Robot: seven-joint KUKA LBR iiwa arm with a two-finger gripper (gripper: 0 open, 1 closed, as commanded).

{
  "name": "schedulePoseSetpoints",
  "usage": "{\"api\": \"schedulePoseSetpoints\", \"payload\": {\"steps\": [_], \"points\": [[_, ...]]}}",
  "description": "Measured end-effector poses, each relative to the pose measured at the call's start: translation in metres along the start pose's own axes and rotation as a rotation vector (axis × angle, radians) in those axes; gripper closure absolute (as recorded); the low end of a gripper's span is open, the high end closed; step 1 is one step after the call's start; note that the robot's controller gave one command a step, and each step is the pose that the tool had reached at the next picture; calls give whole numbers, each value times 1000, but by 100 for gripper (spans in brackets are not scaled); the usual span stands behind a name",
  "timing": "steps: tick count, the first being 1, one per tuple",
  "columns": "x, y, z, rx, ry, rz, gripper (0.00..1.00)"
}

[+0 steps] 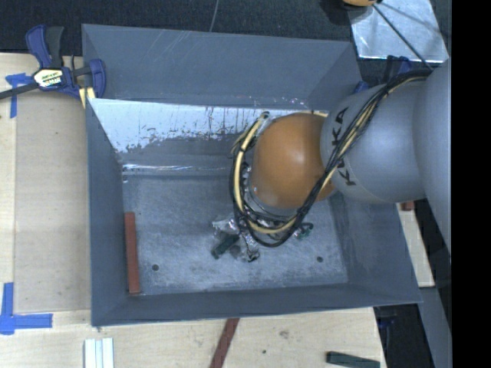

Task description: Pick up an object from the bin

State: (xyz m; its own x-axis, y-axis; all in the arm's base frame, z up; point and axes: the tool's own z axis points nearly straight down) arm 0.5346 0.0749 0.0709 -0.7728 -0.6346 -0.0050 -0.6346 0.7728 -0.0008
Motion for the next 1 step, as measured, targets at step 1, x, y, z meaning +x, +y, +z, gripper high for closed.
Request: {"api": "schedulePoseSetpoints", "payload": {"steps": [1], "points": [[26, -24, -201, 0, 2, 5, 100]]}}
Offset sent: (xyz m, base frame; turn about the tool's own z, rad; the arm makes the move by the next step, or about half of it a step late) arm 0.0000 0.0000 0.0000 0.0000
